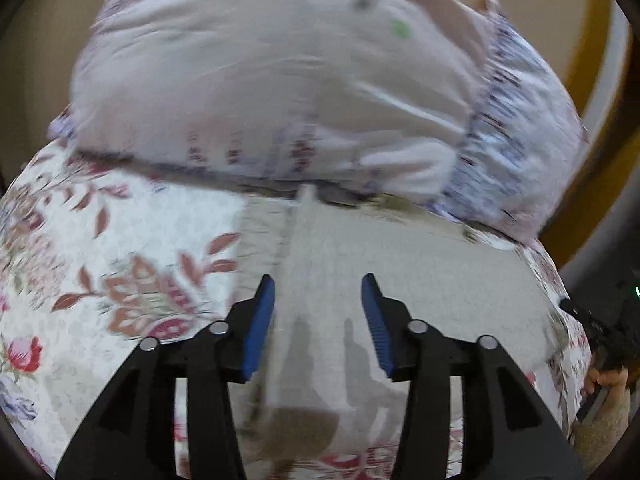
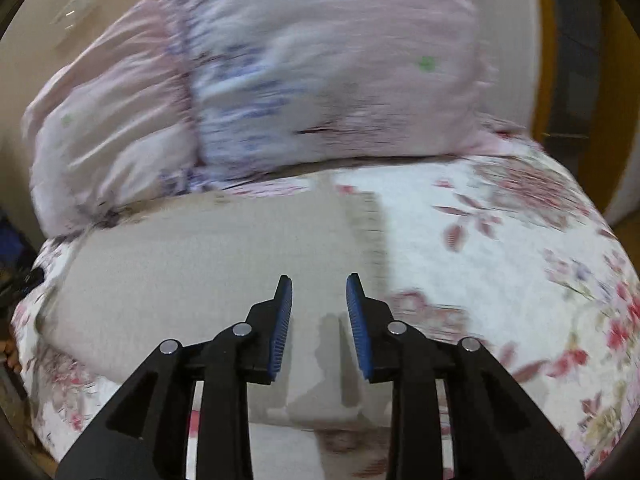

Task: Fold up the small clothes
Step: 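Open both tools and lift them off the folded sweater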

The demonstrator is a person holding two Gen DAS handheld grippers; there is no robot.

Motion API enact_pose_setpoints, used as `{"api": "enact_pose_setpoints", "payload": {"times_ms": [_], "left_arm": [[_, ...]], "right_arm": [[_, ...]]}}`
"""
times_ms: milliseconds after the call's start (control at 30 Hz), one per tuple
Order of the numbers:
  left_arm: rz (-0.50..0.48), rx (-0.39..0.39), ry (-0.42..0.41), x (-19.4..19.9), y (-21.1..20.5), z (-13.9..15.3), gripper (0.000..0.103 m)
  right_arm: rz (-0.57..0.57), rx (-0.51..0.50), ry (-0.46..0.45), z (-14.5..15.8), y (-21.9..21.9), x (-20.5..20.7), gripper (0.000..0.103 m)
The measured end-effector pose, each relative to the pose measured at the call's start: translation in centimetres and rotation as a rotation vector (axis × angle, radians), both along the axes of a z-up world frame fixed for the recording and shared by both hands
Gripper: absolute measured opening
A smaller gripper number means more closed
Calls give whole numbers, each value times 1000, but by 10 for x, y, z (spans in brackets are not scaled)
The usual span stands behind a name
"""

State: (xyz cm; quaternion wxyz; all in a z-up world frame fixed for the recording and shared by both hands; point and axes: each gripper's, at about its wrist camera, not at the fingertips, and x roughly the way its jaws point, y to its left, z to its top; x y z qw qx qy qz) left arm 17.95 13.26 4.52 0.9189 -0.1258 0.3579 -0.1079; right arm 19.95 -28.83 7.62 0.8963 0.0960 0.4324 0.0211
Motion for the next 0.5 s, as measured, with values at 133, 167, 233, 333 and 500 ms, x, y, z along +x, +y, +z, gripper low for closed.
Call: {"api": "enact_pose_setpoints", "payload": {"times_ms": [133, 167, 233, 333, 500], "left_arm": [[-74, 32, 20, 3, -29, -4, 51], [-84, 44, 33, 5, -35, -8, 53], [-89, 66, 59, 7, -40, -15, 56], [-96, 102, 106, 12, -44, -29, 58], [-109, 97, 85, 8, -44, -25, 65]], "right_arm": [[81, -9, 14, -6, 32, 12, 30], [96, -15, 17, -8, 37, 15, 30], [119, -42, 44, -16, 46, 20, 32], [137, -104, 85, -33, 55, 21, 38], [141, -149, 85, -29, 60, 20, 39]]}}
